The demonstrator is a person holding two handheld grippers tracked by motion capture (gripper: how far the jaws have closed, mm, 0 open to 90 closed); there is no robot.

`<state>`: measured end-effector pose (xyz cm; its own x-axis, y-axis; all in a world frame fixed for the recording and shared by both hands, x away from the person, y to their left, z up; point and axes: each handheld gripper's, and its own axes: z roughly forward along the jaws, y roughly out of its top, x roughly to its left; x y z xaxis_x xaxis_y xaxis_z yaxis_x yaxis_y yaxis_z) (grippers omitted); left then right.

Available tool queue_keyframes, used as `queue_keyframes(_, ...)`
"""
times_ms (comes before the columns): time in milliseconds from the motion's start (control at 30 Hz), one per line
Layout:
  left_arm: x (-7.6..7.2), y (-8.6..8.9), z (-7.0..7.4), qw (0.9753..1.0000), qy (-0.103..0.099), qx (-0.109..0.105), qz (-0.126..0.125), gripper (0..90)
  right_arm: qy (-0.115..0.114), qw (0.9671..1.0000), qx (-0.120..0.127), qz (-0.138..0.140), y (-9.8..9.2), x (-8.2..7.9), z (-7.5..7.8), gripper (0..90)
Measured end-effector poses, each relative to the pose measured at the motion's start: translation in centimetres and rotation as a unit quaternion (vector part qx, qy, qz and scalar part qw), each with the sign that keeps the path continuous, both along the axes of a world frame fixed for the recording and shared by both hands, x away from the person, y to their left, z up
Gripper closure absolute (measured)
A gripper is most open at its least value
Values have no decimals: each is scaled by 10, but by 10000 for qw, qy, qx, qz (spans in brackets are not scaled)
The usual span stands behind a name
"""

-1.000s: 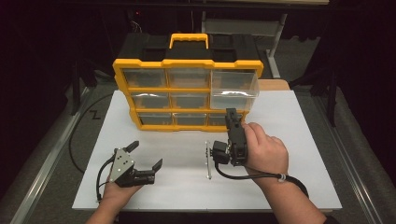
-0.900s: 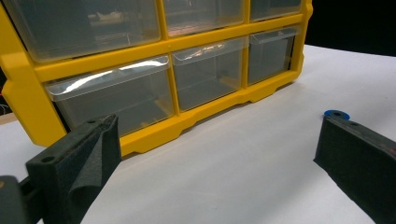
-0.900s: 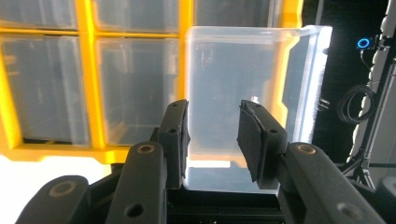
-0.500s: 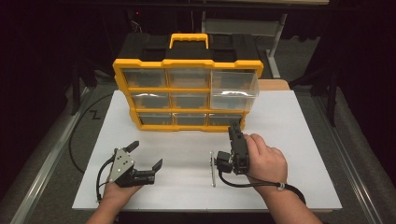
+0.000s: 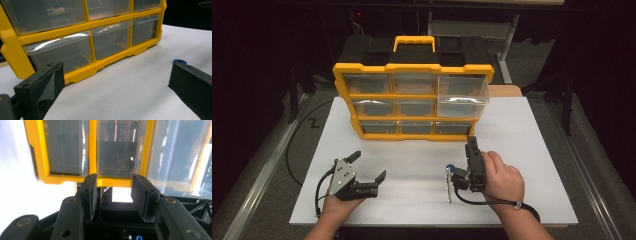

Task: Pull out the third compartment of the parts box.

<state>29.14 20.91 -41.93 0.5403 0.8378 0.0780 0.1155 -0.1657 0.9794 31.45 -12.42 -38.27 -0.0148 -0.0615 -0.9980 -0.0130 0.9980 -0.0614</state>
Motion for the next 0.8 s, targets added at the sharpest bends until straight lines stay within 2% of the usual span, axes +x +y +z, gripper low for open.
queue_keyframes(433,0,0,-1,10000,5,-4,-4,10,89,9998,-101,-133,-18,3,-28,544)
queue_keyframes(533,0,0,-1,10000,11,6,-8,10,39,9998,-131,-115,-20,2,-36,539)
queue_keyframes(567,0,0,-1,10000,14,5,-9,10,80,9998,-76,-146,-21,1,-40,539)
queue_keyframes(633,0,0,-1,10000,15,5,-10,10,43,9997,-213,-110,-21,1,-45,537)
queue_keyframes(800,1,0,-1,10000,15,9,-9,10,82,9997,-164,-129,-24,-1,-54,535)
